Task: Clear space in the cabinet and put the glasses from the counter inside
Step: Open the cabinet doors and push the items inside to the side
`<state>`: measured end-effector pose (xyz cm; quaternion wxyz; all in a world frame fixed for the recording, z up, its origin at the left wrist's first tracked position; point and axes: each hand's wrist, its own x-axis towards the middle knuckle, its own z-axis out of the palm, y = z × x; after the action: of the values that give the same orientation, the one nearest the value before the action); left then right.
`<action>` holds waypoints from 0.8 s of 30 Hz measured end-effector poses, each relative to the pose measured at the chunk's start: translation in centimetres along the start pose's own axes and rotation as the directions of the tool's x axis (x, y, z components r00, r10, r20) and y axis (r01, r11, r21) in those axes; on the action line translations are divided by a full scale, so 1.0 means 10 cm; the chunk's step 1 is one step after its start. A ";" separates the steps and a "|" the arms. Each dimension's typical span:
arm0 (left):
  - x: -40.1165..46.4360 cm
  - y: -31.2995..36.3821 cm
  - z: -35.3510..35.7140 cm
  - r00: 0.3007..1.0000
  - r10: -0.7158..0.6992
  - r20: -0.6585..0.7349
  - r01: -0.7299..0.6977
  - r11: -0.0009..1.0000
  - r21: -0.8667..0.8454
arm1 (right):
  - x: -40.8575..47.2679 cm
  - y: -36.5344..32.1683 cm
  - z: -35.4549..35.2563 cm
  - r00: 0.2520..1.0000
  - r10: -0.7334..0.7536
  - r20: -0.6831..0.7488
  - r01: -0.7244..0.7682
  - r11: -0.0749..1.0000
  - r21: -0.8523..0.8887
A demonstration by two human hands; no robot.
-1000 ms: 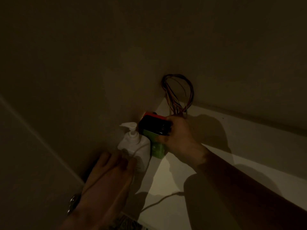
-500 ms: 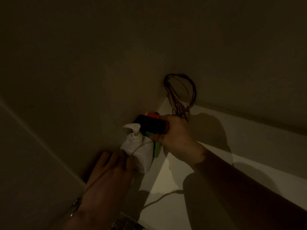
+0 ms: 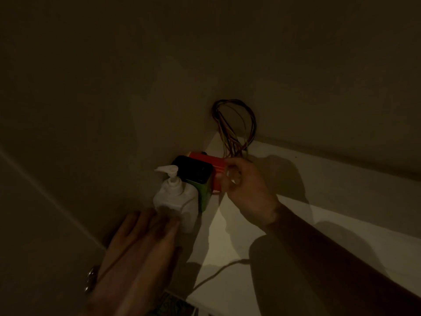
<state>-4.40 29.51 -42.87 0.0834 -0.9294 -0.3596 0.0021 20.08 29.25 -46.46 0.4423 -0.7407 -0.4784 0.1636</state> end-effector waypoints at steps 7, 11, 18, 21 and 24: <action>0.03 0.76 0.05 0.978 0.208 0.015 -0.198 0.949 -0.247 | -0.73 0.48 -0.61 0.994 0.010 -0.107 -0.051 0.923 -0.382; 0.17 1.30 0.19 0.973 0.221 0.064 -0.189 0.927 -0.323 | -1.24 0.80 -0.99 0.949 0.301 -0.096 -0.293 0.725 -0.624; 0.52 2.04 0.59 0.946 0.283 0.157 -0.193 0.883 -0.427 | -1.91 1.18 -1.47 0.814 0.568 -0.124 -0.501 0.577 -0.645; 0.62 2.19 0.58 0.945 0.280 0.171 -0.199 0.903 -0.381 | -2.08 1.19 -1.60 0.791 0.594 -0.146 -0.530 0.547 -0.648; 0.70 2.25 0.56 0.934 0.313 0.173 -0.245 0.912 -0.330 | -2.15 1.19 -1.69 0.780 0.607 -0.150 -0.539 0.531 -0.654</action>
<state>15.41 18.71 -51.57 -0.1021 -0.9668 -0.2255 0.0628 27.50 0.66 -50.67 0.0456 -0.9538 -0.2545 0.1531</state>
